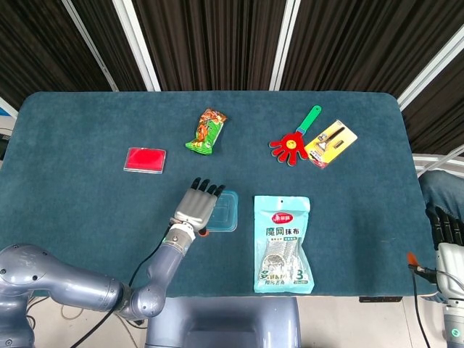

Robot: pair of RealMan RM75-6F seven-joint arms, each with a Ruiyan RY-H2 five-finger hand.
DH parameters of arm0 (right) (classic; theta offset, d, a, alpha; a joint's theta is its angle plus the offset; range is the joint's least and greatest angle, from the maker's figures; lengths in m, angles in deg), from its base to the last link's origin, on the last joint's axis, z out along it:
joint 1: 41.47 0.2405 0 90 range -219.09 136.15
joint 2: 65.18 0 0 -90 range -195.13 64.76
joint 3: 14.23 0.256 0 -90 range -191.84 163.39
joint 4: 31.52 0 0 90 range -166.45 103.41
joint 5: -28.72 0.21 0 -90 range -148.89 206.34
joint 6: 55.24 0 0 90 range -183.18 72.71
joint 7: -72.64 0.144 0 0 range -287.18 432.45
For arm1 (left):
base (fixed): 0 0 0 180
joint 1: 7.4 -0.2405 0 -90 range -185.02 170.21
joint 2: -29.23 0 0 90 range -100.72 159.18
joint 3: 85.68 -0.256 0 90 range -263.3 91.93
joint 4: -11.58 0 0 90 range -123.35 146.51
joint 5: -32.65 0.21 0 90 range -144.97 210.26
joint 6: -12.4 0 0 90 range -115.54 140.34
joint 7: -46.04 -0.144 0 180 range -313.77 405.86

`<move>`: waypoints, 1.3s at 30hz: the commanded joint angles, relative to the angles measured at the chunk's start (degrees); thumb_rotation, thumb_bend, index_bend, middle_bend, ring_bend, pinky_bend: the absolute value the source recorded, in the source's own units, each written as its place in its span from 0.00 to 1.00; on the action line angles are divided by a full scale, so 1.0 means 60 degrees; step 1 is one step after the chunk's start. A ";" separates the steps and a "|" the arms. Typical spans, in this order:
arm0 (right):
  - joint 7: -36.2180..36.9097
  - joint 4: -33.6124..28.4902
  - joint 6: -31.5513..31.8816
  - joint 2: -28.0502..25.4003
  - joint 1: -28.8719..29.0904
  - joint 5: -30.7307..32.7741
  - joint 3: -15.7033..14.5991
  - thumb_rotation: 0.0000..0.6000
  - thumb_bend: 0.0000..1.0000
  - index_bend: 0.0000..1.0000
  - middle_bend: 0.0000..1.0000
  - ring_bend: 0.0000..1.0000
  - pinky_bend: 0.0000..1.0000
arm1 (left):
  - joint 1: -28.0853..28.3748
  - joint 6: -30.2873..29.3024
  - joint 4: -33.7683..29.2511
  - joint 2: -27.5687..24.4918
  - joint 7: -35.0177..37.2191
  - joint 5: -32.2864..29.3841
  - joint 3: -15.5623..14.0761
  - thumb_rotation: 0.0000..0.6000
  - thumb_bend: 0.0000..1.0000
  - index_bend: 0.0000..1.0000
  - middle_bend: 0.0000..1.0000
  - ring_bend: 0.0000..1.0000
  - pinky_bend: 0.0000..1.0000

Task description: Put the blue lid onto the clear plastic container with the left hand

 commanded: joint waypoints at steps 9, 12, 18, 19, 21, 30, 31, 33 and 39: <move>0.0003 -0.0019 -0.0011 -0.0013 0.0006 0.0035 0.0015 1.00 0.34 0.00 0.01 0.00 0.00 | -0.0006 -0.0435 0.0068 0.0282 -0.0274 -0.0047 0.0110 1.00 0.13 0.09 0.32 0.04 0.03; 0.0008 -0.0014 -0.0014 -0.0016 0.0004 0.0033 0.0008 1.00 0.34 0.00 0.01 0.00 0.00 | -0.0034 -0.0453 0.0195 0.0395 -0.0309 -0.0057 0.0134 1.00 0.13 0.09 0.32 0.04 0.03; 0.0025 -0.0004 -0.0015 -0.0021 0.0004 0.0032 0.0008 1.00 0.34 0.00 0.01 0.00 0.00 | -0.0029 -0.0432 0.0315 0.0531 -0.0491 -0.0202 0.0203 1.00 0.13 0.09 0.32 0.04 0.03; 0.0030 -0.0004 -0.0018 -0.0021 0.0002 0.0032 0.0005 1.00 0.34 0.00 0.01 0.00 0.00 | -0.0032 -0.0444 0.0329 0.0564 -0.0502 -0.0189 0.0215 1.00 0.13 0.09 0.32 0.04 0.03; 0.0041 -0.0011 -0.0024 -0.0023 0.0001 0.0036 0.0002 1.00 0.34 0.00 0.01 0.00 0.00 | -0.0048 -0.0386 0.0325 0.0607 -0.0497 -0.0205 0.0242 1.00 0.13 0.09 0.32 0.04 0.03; 0.0067 -0.0026 -0.0041 -0.0044 0.0005 0.0034 -0.0003 1.00 0.34 0.00 0.01 0.00 0.00 | -0.0049 -0.0415 0.0526 0.0808 -0.0724 -0.0181 0.0219 1.00 0.13 0.09 0.31 0.04 0.03; 0.0066 -0.0028 -0.0049 -0.0044 0.0008 0.0038 -0.0003 1.00 0.34 0.00 0.01 0.00 0.00 | -0.0043 -0.0454 0.0552 0.0841 -0.0766 -0.0145 0.0207 1.00 0.13 0.09 0.31 0.04 0.03; 0.0071 -0.0033 -0.0054 -0.0047 0.0008 0.0043 -0.0004 1.00 0.34 0.00 0.01 0.00 0.00 | -0.0042 -0.0530 0.0573 0.0891 -0.0817 -0.0080 0.0200 1.00 0.13 0.09 0.31 0.04 0.03; 0.0070 -0.0025 -0.0058 -0.0044 0.0008 0.0053 -0.0004 1.00 0.34 0.00 0.01 0.00 0.00 | -0.0071 -0.0643 0.0621 0.0984 -0.0926 0.0019 0.0258 1.00 0.13 0.09 0.31 0.04 0.03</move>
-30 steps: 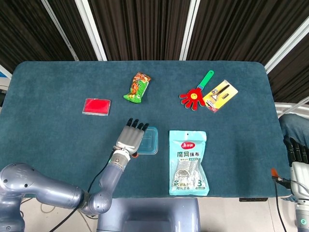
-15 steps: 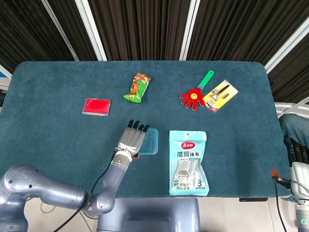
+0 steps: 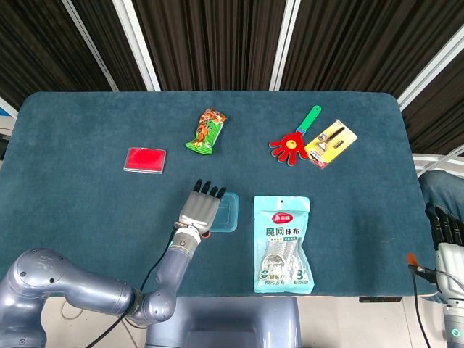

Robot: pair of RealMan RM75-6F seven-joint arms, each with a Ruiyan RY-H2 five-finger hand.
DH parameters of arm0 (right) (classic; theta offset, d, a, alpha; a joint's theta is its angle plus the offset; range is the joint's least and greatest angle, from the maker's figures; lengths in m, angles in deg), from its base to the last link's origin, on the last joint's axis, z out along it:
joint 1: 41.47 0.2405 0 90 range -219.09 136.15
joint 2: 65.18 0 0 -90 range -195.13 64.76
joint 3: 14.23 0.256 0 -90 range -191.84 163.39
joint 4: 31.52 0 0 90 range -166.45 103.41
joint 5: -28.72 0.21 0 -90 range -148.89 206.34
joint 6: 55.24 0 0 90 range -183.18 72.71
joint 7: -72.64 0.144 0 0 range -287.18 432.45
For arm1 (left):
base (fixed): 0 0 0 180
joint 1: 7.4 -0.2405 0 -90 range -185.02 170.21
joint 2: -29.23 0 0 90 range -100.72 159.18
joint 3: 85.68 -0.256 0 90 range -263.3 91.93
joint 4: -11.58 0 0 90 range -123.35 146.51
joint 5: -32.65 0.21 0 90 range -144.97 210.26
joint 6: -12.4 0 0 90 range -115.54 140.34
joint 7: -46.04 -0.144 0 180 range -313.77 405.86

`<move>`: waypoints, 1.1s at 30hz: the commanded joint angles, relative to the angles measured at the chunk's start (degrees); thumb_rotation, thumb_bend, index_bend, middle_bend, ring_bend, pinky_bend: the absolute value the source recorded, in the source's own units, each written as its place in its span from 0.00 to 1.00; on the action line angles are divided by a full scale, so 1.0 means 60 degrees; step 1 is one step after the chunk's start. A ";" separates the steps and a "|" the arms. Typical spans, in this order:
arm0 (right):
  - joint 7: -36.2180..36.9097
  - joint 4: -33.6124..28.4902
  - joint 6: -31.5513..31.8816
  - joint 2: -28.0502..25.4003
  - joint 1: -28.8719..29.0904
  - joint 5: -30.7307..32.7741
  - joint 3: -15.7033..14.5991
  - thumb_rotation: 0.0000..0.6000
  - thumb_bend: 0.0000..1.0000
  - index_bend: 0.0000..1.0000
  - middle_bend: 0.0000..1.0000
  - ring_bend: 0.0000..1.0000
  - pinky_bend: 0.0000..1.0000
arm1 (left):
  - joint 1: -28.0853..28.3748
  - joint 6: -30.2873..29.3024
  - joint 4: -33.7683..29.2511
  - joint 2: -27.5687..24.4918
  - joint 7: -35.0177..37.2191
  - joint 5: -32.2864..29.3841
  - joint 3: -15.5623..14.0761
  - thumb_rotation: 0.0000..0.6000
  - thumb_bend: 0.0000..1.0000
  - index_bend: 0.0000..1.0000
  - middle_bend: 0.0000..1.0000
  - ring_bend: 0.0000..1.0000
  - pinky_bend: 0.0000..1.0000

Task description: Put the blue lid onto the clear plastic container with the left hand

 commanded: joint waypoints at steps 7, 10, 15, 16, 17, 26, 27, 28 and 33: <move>-0.0012 -0.0009 -0.0011 -0.0004 0.0009 0.0022 0.0011 1.00 0.34 0.00 0.01 0.00 0.00 | -0.0053 -0.0049 0.0037 0.0069 -0.0193 -0.0036 0.0046 1.00 0.13 0.09 0.31 0.04 0.03; -0.0019 -0.0011 -0.0004 -0.0006 0.0005 0.0044 0.0019 1.00 0.34 0.00 0.01 0.00 0.00 | -0.0076 -0.0052 0.0033 0.0065 -0.0265 -0.0063 0.0070 1.00 0.13 0.09 0.31 0.04 0.03; -0.0036 -0.0034 0.0000 -0.0008 0.0001 0.0076 0.0029 1.00 0.34 0.00 0.01 0.00 0.00 | -0.0098 -0.0042 0.0098 0.0096 -0.0414 -0.0157 0.0069 1.00 0.13 0.09 0.31 0.04 0.02; -0.0034 -0.0031 0.0001 -0.0006 -0.0001 0.0070 0.0024 1.00 0.34 0.00 0.01 0.00 0.00 | -0.0105 -0.0044 0.0110 0.0109 -0.0433 -0.0163 0.0069 1.00 0.13 0.09 0.31 0.04 0.02; -0.0034 -0.0028 0.0000 -0.0005 -0.0002 0.0068 0.0020 1.00 0.34 0.00 0.01 0.00 0.00 | -0.0109 -0.0044 0.0116 0.0118 -0.0445 -0.0167 0.0071 1.00 0.13 0.09 0.31 0.04 0.02; -0.0030 -0.0028 -0.0005 -0.0008 0.0000 0.0073 0.0021 1.00 0.34 0.00 0.01 0.00 0.00 | -0.0150 -0.0123 0.0191 0.0235 -0.0589 -0.0085 0.0079 1.00 0.13 0.09 0.31 0.04 0.02; -0.0029 -0.0030 -0.0006 -0.0009 0.0000 0.0074 0.0021 1.00 0.34 0.00 0.01 0.00 0.00 | -0.0157 -0.0130 0.0201 0.0248 -0.0613 -0.0086 0.0073 1.00 0.13 0.09 0.31 0.04 0.02; -0.0027 -0.0033 -0.0008 -0.0010 0.0000 0.0075 0.0020 1.00 0.34 0.00 0.01 0.00 0.00 | -0.0163 -0.0133 0.0211 0.0262 -0.0642 -0.0108 0.0070 1.00 0.13 0.08 0.31 0.04 0.02; -0.0014 -0.0034 -0.0006 -0.0017 0.0001 0.0077 0.0027 1.00 0.34 0.00 0.01 0.00 0.00 | -0.0179 -0.0171 0.0240 0.0318 -0.0749 -0.0146 0.0101 1.00 0.13 0.08 0.31 0.04 0.02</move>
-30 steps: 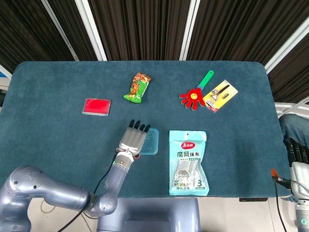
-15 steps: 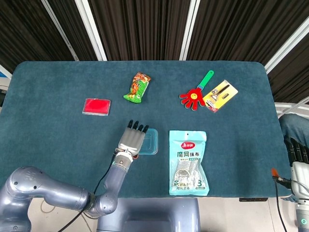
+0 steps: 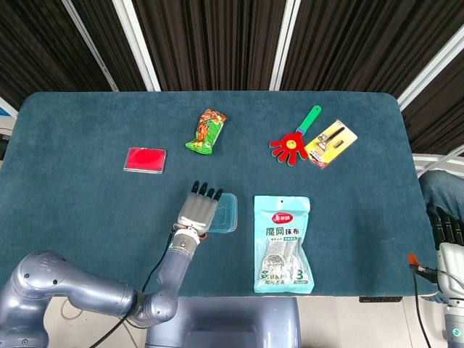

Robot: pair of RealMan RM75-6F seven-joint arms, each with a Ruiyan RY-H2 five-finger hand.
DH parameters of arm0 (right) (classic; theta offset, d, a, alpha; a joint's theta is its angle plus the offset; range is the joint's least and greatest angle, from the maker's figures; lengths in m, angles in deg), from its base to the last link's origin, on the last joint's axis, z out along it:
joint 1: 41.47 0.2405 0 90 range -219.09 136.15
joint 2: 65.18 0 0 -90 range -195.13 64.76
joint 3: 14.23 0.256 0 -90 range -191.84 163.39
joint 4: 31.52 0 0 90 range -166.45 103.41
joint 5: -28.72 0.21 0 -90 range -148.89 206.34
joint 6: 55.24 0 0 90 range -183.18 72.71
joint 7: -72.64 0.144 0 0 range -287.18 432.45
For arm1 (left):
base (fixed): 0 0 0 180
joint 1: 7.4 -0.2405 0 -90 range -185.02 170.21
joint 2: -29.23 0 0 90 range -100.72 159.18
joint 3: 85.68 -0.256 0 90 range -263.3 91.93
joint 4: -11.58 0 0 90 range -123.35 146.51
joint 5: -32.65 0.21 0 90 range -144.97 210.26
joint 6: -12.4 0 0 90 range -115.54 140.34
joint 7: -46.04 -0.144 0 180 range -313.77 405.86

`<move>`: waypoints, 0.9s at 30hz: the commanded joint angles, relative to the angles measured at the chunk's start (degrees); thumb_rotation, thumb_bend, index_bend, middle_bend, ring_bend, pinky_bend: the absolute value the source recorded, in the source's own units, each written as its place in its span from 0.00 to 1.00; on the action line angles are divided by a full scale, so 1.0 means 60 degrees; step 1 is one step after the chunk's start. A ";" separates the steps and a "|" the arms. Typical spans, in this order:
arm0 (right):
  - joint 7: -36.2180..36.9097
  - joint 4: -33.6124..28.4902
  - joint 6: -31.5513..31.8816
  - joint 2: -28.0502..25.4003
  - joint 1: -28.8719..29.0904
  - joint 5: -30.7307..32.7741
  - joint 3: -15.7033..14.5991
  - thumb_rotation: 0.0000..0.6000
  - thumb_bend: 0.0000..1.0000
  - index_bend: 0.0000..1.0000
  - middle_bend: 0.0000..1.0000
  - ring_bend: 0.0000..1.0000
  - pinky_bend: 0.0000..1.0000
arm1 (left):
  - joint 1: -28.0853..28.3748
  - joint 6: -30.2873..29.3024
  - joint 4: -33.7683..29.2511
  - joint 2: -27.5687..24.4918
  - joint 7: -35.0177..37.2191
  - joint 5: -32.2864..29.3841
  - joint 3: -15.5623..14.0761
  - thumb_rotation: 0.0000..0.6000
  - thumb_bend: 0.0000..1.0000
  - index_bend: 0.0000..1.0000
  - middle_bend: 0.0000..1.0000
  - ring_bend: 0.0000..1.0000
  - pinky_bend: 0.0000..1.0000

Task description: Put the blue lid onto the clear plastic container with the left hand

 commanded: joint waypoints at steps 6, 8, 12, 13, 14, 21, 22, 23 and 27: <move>0.0012 0.0020 -0.0003 0.0010 -0.0010 -0.0006 -0.0019 1.00 0.34 0.00 0.01 0.00 0.00 | -0.0030 -0.0043 0.0041 0.0093 -0.0114 -0.0001 0.0040 1.00 0.13 0.08 0.31 0.04 0.02; 0.0013 0.0017 0.0002 0.0009 -0.0009 -0.0005 -0.0014 1.00 0.34 0.00 0.01 0.00 0.00 | -0.0040 -0.0036 0.0064 0.0119 -0.0125 -0.0002 0.0056 1.00 0.13 0.08 0.31 0.04 0.02; 0.0015 0.0003 -0.0012 -0.0001 -0.0002 0.0008 -0.0006 1.00 0.34 0.00 0.01 0.00 0.00 | -0.0046 -0.0030 0.0093 0.0162 -0.0177 0.0001 0.0078 1.00 0.12 0.08 0.30 0.04 0.02; 0.0015 0.0000 -0.0015 -0.0004 0.0002 0.0010 -0.0001 1.00 0.34 0.00 0.01 0.00 0.00 | -0.0048 -0.0035 0.0091 0.0170 -0.0193 0.0003 0.0087 1.00 0.12 0.08 0.30 0.04 0.02; 0.0018 -0.0003 -0.0017 -0.0005 0.0003 0.0013 0.0000 1.00 0.34 0.00 0.01 0.00 0.00 | -0.0051 -0.0046 0.0096 0.0181 -0.0204 0.0016 0.0092 1.00 0.11 0.08 0.30 0.04 0.02; 0.0053 -0.0003 -0.0009 0.0009 -0.0007 0.0040 0.0010 1.00 0.34 0.00 0.01 0.00 0.00 | -0.0089 -0.0236 0.0104 0.0266 -0.0273 0.0204 0.0071 1.00 0.10 0.07 0.30 0.04 0.02; 0.0057 0.0001 -0.0010 0.0011 -0.0007 0.0039 0.0008 1.00 0.34 0.00 0.01 0.00 0.00 | -0.0103 -0.0296 0.0117 0.0289 -0.0271 0.0274 0.0054 1.00 0.10 0.07 0.30 0.04 0.02; 0.0058 0.0005 -0.0008 0.0012 -0.0007 0.0031 0.0006 1.00 0.34 0.00 0.01 0.00 0.00 | -0.0113 -0.0353 0.0135 0.0313 -0.0280 0.0343 0.0032 1.00 0.10 0.07 0.30 0.04 0.02; 0.0054 0.0001 -0.0015 0.0014 -0.0006 0.0034 0.0003 1.00 0.34 0.00 0.01 0.00 0.00 | -0.0166 -0.0432 0.0209 0.0397 -0.0290 0.0485 0.0039 1.00 0.10 0.07 0.30 0.04 0.02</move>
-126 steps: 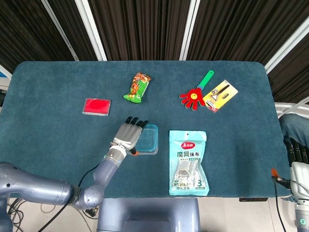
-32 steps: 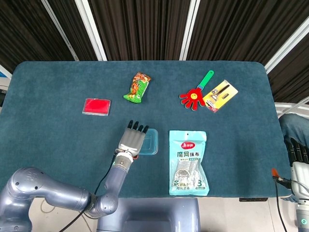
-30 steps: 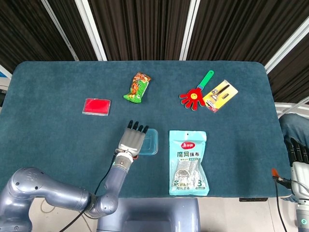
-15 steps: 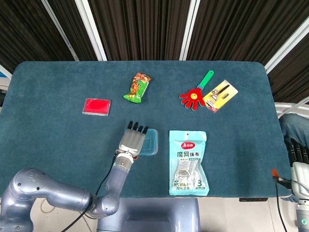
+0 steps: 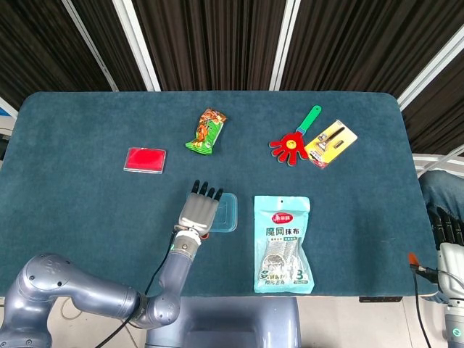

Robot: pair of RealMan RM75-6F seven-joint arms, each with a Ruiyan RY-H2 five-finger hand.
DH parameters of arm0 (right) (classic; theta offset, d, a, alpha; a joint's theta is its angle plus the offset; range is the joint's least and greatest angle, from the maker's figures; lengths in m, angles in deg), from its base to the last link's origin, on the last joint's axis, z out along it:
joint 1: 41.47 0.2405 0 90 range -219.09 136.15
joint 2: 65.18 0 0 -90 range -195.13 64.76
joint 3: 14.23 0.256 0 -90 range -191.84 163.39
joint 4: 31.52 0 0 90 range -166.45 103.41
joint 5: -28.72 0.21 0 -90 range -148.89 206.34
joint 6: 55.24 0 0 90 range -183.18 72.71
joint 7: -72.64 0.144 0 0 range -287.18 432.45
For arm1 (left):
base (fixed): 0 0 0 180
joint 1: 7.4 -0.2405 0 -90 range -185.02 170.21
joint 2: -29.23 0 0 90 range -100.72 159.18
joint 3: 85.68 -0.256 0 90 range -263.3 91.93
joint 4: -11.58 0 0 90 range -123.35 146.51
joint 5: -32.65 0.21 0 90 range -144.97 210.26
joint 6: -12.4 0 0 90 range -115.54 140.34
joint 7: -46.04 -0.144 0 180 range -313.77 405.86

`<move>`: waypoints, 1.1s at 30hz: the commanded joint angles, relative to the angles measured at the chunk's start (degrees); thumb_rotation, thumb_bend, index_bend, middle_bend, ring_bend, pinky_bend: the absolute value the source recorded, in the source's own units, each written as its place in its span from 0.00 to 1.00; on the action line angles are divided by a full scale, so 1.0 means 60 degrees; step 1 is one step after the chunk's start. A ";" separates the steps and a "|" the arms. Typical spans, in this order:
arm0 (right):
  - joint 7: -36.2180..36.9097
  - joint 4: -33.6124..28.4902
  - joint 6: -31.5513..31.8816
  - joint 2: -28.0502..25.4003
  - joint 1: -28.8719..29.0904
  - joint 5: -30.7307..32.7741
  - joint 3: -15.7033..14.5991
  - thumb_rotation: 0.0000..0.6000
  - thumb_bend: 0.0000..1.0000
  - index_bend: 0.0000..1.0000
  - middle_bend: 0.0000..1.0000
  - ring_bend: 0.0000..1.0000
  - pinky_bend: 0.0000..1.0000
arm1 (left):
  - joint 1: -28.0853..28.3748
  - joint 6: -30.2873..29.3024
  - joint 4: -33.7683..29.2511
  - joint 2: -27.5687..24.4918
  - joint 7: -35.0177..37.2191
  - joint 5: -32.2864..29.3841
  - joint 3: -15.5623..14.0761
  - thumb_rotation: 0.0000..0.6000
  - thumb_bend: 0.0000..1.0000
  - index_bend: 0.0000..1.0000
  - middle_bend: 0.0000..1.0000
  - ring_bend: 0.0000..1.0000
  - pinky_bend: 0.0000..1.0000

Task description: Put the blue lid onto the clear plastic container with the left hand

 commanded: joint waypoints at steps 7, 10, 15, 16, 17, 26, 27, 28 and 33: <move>-0.0007 -0.0013 -0.0009 -0.0008 -0.0003 0.0024 0.0002 1.00 0.34 0.00 0.01 0.00 0.00 | -0.0051 0.0012 0.0096 0.0144 -0.0083 0.0078 0.0152 1.00 0.10 0.07 0.29 0.04 0.02; 0.0002 -0.0015 -0.0012 -0.0014 -0.0003 0.0019 0.0000 1.00 0.34 0.00 0.01 0.00 0.00 | -0.0057 0.0000 0.0083 0.0181 -0.0152 0.0052 0.0201 1.00 0.10 0.07 0.29 0.04 0.02; 0.0021 -0.0020 -0.0024 -0.0018 -0.0006 0.0013 -0.0013 1.00 0.34 0.00 0.01 0.00 0.00 | -0.0063 -0.0024 0.0158 0.0253 -0.0291 -0.0037 0.0266 1.00 0.09 0.07 0.27 0.04 0.02; 0.0021 -0.0025 -0.0025 -0.0020 -0.0005 0.0011 -0.0012 1.00 0.34 0.00 0.01 0.00 0.00 | -0.0064 -0.0034 0.0180 0.0270 -0.0314 -0.0051 0.0276 1.00 0.09 0.07 0.26 0.04 0.02; 0.0021 -0.0027 -0.0025 -0.0021 -0.0005 0.0012 -0.0012 1.00 0.34 0.00 0.01 0.00 0.00 | -0.0065 -0.0040 0.0187 0.0279 -0.0328 -0.0057 0.0284 1.00 0.09 0.07 0.26 0.04 0.02; 0.0013 -0.0042 -0.0050 -0.0024 0.0002 0.0026 -0.0015 1.00 0.34 0.00 0.01 0.00 0.00 | -0.0099 -0.0043 0.0237 0.0335 -0.0408 -0.0063 0.0383 1.00 0.07 0.07 0.24 0.04 0.02; 0.0013 -0.0044 -0.0050 -0.0024 0.0003 0.0029 -0.0013 1.00 0.34 0.00 0.01 0.00 0.00 | -0.0101 -0.0049 0.0245 0.0341 -0.0403 -0.0044 0.0401 1.00 0.07 0.07 0.23 0.04 0.02; 0.0013 -0.0042 -0.0048 -0.0023 0.0000 0.0031 -0.0014 1.00 0.34 0.00 0.01 0.00 0.00 | -0.0102 -0.0053 0.0254 0.0347 -0.0402 -0.0019 0.0415 1.00 0.07 0.07 0.23 0.04 0.02; 0.0010 -0.0039 -0.0043 -0.0017 -0.0004 0.0037 -0.0014 1.00 0.34 0.00 0.01 0.00 0.00 | -0.0119 -0.0052 0.0248 0.0350 -0.0437 0.0004 0.0457 1.00 0.07 0.06 0.21 0.04 0.03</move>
